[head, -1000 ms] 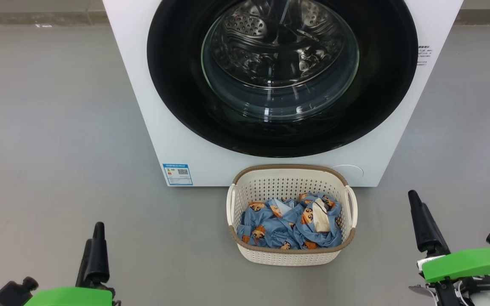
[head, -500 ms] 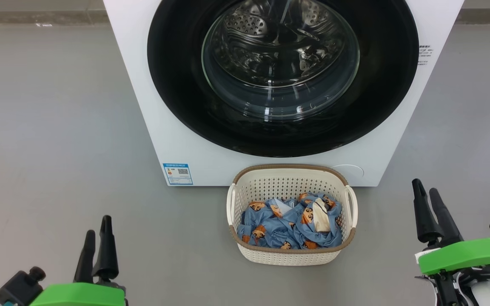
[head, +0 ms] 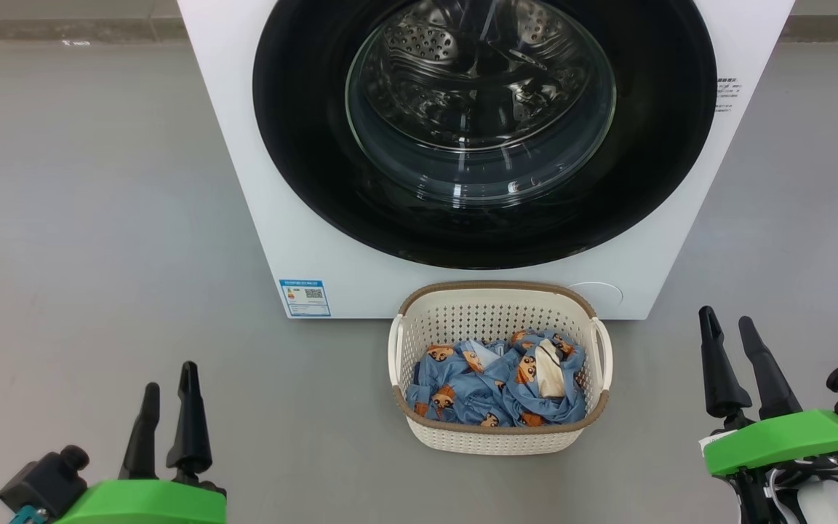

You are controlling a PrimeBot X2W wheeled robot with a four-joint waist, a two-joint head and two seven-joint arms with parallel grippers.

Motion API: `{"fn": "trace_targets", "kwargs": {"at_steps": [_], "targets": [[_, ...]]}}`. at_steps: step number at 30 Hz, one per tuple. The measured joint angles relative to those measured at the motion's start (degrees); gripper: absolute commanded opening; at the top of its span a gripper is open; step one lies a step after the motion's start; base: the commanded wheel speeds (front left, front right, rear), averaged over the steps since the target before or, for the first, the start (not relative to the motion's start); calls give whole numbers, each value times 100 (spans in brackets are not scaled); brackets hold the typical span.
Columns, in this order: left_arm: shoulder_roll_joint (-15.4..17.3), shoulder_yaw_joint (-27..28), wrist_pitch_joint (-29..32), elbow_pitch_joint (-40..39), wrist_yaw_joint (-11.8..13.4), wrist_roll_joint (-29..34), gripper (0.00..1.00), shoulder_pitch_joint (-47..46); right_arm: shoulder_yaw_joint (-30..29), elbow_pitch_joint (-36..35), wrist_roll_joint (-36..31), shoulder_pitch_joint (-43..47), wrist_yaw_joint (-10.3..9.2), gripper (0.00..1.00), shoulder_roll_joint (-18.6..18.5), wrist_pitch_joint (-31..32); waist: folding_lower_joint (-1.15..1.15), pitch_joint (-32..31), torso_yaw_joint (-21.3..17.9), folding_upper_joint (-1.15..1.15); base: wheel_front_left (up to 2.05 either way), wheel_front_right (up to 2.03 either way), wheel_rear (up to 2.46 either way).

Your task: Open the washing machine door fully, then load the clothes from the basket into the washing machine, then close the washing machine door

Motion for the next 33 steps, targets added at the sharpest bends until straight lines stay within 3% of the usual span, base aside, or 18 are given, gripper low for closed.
{"fn": "trace_targets", "kwargs": {"at_steps": [33], "targets": [[13, -202, -546, 152, -108, 1829, 100, -208, -415, 215, -2705, -287, 1, 100, 240, -216, 0, 6, 47, 0, 0, 0, 0]]}}
